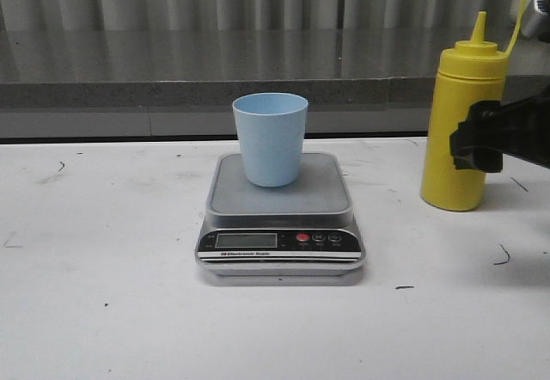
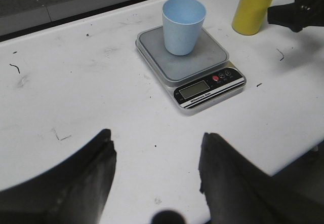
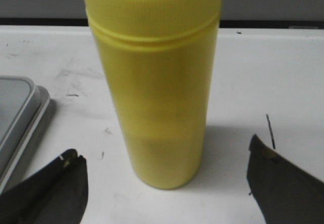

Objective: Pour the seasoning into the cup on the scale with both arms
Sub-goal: 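Move the right gripper to the yellow bottle and grasp its body, then lift the yellow bottle with the right gripper and tilt nozzle toward the cup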

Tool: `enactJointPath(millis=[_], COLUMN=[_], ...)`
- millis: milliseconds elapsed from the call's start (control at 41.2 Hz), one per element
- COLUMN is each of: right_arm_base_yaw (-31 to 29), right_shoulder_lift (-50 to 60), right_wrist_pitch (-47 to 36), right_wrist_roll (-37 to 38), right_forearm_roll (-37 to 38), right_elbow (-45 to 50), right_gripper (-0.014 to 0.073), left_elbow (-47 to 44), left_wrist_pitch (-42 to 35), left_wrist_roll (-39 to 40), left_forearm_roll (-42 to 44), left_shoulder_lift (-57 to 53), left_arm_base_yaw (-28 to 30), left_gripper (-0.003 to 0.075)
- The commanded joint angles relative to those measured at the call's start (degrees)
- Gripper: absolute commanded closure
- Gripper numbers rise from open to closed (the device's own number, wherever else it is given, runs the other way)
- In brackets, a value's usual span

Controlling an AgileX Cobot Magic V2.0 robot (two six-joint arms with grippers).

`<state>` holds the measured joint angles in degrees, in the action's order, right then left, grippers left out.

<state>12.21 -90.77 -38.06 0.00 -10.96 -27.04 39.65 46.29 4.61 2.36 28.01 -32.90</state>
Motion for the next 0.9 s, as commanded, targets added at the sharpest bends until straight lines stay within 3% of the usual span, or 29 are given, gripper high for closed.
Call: enactJointPath(millis=[0,218,533,703,776,873], right_arm_base_yaw=[0.1,0.1,-0.2,-0.6,-0.6,-0.6], right_shoulder_lift=[-0.7,-7.7,-19.3,-22.0,-22.2,-22.0], right_wrist_pitch=[-8.0,-13.4,-28.1,-26.7,-26.6,-26.9], right_wrist_roll=[0.7,0.7,0.7,0.7,0.6,0.5], right_forearm_roll=[1.2,1.2,1.1,1.1,1.1,1.1], right_elbow=[-2.8,-7.7,-13.9,-16.7,-16.9,-16.8], right_gripper=[-0.0061,-0.0061,-0.0061,-0.0057,-0.0006,0.0132], left_elbow=[1.4,1.4,1.4,1.4,1.4,1.4], left_wrist_pitch=[-4.0,-4.0,-4.0,-4.0,-4.0,-4.0], left_wrist_roll=[0.2,0.2,0.2,0.2,0.2,0.2], left_forearm_roll=[0.1,0.1,0.1,0.1,0.1,0.1], left_shoulder_lift=[0.2,0.2,0.2,0.2,0.2,0.2], left_arm_base_yaw=[-0.4,-0.4,-0.4,-0.4,-0.4,-0.4], left_gripper=[0.0356,0.0355,0.0355,0.0356,0.0355,0.0355])
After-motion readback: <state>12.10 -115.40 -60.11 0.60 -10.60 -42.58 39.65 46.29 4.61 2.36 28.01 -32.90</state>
